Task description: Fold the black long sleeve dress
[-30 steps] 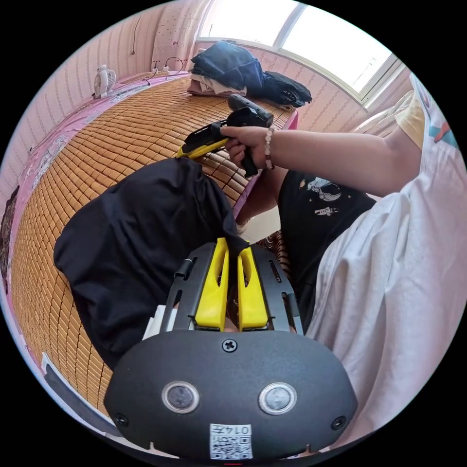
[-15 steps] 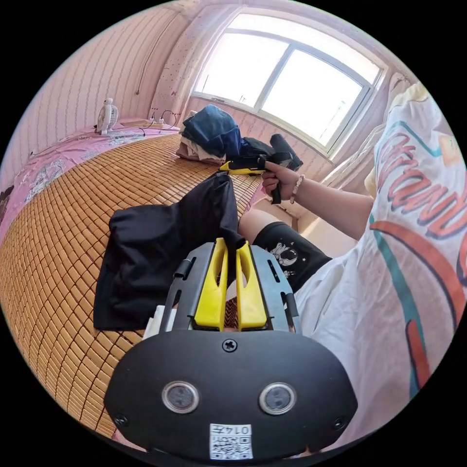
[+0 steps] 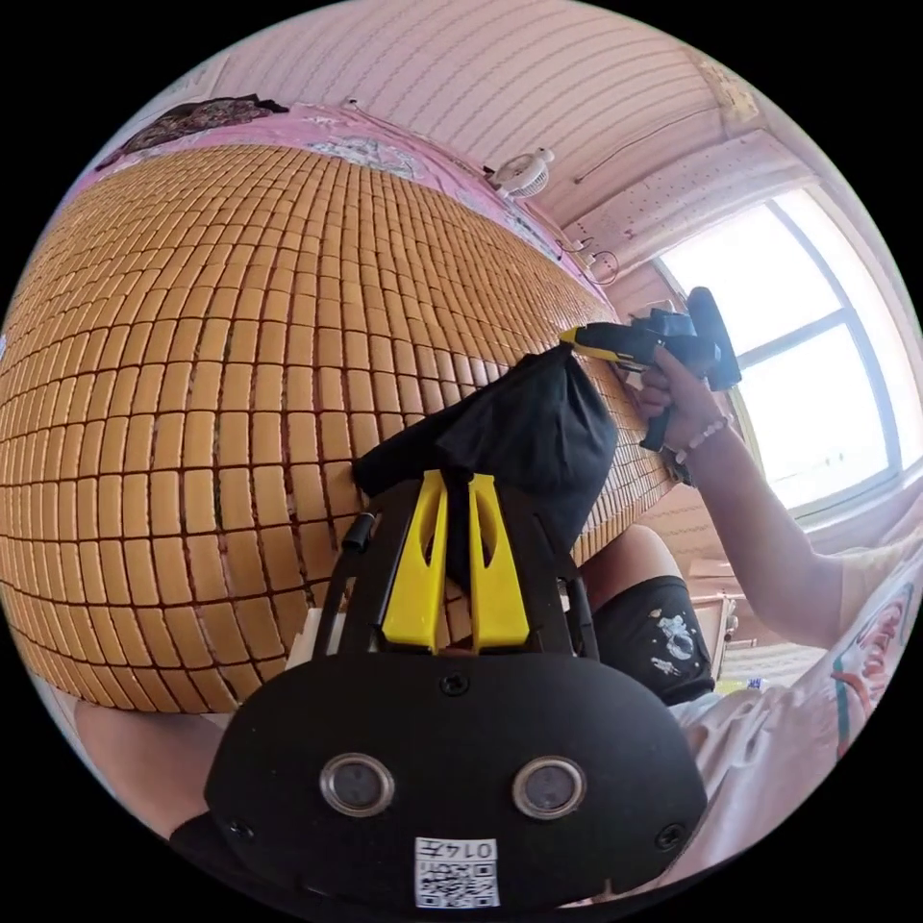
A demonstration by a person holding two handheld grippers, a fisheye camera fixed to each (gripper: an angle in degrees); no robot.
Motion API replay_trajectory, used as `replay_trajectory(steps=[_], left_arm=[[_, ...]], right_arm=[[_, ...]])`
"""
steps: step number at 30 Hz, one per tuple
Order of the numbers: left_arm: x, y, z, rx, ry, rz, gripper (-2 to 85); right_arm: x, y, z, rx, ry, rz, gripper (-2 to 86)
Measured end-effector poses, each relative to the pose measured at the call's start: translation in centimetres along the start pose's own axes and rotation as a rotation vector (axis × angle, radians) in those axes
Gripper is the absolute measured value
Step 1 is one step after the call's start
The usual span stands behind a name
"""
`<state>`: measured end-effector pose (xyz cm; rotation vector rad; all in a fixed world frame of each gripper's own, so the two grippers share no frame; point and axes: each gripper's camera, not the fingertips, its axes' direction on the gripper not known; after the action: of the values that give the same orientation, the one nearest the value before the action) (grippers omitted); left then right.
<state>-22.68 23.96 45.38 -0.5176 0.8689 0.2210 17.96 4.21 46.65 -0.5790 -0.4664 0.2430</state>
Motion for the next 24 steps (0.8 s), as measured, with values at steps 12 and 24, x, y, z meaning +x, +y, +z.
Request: replay_trajectory(steps=[12, 24], left_arm=[[1.9, 0.9, 0.7, 0.006, -0.363, 0.169, 11.5], [1.5, 2.8, 0.7, 0.022, -0.370, 0.170, 11.3]], right_arm=[[-3.4, -0.8, 1.5, -0.038, 0.099, -0.138, 17.7], [-6.5, -2.8, 6.8, -0.178, 0.166, -0.285, 16.4]])
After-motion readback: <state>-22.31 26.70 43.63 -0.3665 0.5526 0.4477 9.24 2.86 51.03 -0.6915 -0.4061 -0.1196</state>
